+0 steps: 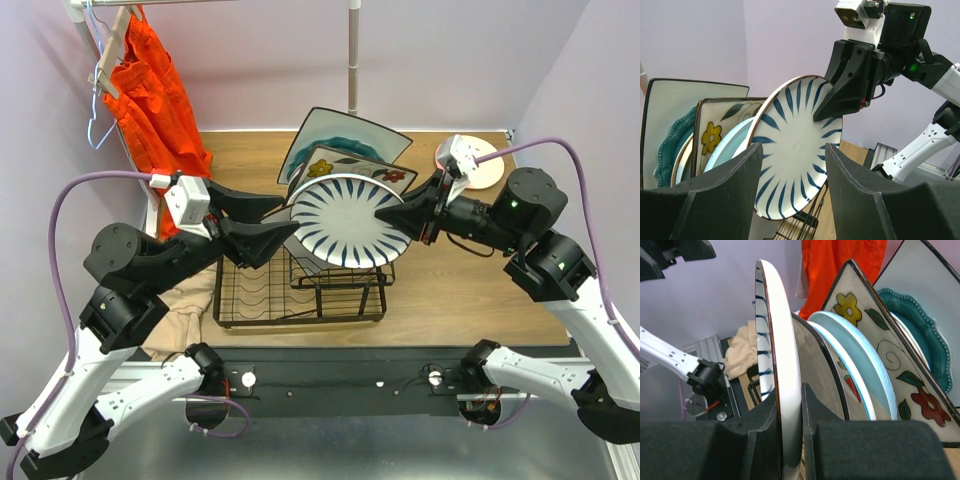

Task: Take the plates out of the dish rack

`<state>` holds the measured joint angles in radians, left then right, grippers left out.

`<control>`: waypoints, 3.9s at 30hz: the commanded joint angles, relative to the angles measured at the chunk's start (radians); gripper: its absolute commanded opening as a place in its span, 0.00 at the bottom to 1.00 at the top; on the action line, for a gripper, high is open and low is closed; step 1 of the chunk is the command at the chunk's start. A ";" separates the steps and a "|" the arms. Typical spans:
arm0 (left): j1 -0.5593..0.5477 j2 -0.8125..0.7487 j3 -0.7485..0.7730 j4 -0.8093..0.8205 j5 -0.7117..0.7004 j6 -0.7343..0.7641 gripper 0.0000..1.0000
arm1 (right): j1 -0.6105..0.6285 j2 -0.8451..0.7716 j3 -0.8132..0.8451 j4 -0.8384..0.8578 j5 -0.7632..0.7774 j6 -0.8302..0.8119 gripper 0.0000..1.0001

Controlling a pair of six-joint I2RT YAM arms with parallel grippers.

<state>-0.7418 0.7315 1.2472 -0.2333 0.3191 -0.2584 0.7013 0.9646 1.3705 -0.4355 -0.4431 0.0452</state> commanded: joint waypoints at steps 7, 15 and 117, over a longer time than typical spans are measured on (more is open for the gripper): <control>-0.004 -0.012 0.027 -0.001 0.006 -0.033 0.62 | 0.006 0.009 0.078 0.150 -0.019 0.202 0.01; -0.004 -0.041 0.001 0.026 0.035 -0.071 0.62 | 0.006 0.042 0.125 0.159 0.001 0.254 0.01; -0.004 -0.208 -0.150 0.048 -0.003 -0.124 0.62 | -0.801 0.707 -0.370 0.974 0.235 0.984 0.01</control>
<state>-0.7418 0.5255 1.0836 -0.1810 0.3412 -0.3836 -0.1062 1.6073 0.8852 0.3508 -0.2203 1.0233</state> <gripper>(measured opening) 0.622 0.241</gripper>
